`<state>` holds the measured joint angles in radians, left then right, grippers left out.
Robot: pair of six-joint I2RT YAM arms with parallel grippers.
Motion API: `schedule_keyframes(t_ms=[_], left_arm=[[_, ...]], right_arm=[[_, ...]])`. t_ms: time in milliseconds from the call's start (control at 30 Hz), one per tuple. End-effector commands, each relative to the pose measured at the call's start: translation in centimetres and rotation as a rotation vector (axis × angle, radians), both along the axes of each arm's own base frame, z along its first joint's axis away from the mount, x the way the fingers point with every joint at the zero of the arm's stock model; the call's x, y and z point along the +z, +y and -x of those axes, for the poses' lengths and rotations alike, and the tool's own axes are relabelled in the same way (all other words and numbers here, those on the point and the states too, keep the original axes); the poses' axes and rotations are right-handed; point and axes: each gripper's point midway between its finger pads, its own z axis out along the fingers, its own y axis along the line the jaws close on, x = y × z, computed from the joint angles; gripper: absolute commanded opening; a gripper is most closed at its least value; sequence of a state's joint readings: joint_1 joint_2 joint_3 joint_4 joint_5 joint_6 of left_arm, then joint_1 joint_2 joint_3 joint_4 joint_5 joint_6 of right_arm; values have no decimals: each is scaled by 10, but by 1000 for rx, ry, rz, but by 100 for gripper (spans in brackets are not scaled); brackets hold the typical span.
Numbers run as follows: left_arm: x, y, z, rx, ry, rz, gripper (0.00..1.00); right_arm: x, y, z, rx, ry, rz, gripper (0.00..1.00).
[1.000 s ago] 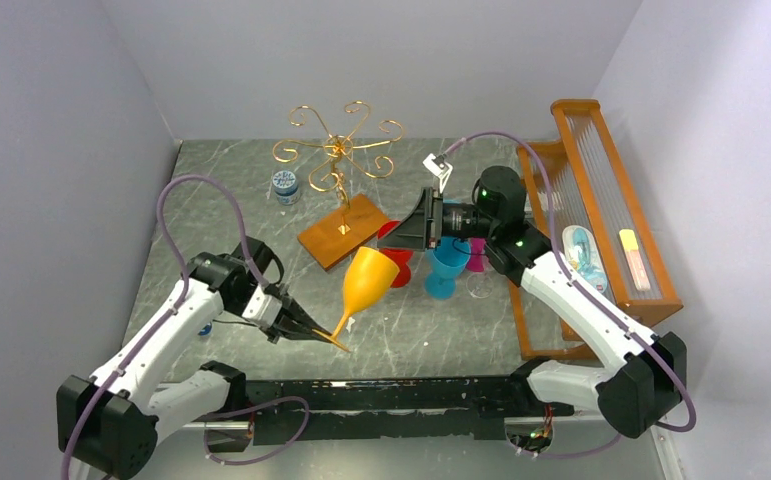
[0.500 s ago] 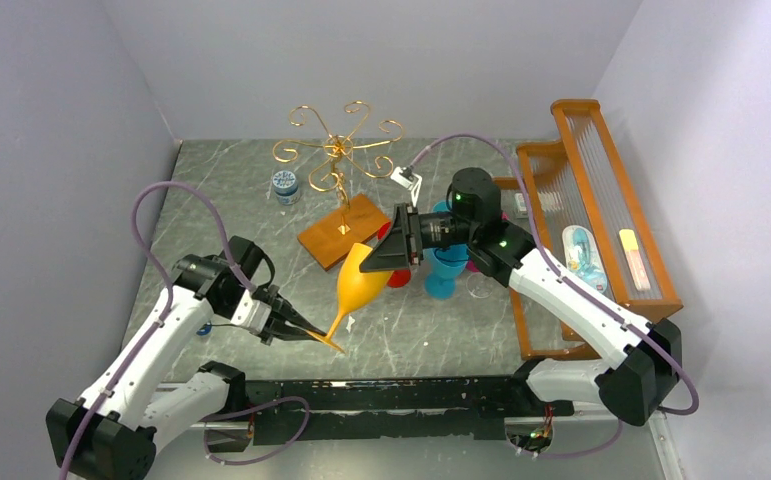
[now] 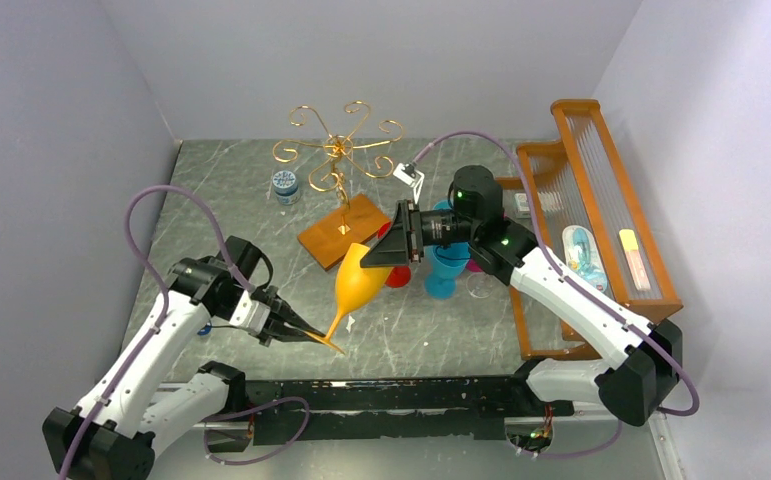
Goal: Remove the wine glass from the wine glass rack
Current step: Place the wine glass at the center of the board.
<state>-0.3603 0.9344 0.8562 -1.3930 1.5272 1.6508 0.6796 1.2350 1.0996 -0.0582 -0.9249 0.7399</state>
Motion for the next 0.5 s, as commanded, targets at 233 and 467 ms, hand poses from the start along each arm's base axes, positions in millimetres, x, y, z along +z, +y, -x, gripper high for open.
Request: schedule_keyframes(t_ms=[233,467], left_arm=[[0,-1,-14,43,-42,-19,5],[-5,-1,-24,100,-41,-63,5]], right_arm=[[21,-5,10,66,-21,-65,32],[24,-5,15,100,-25,-82,22]])
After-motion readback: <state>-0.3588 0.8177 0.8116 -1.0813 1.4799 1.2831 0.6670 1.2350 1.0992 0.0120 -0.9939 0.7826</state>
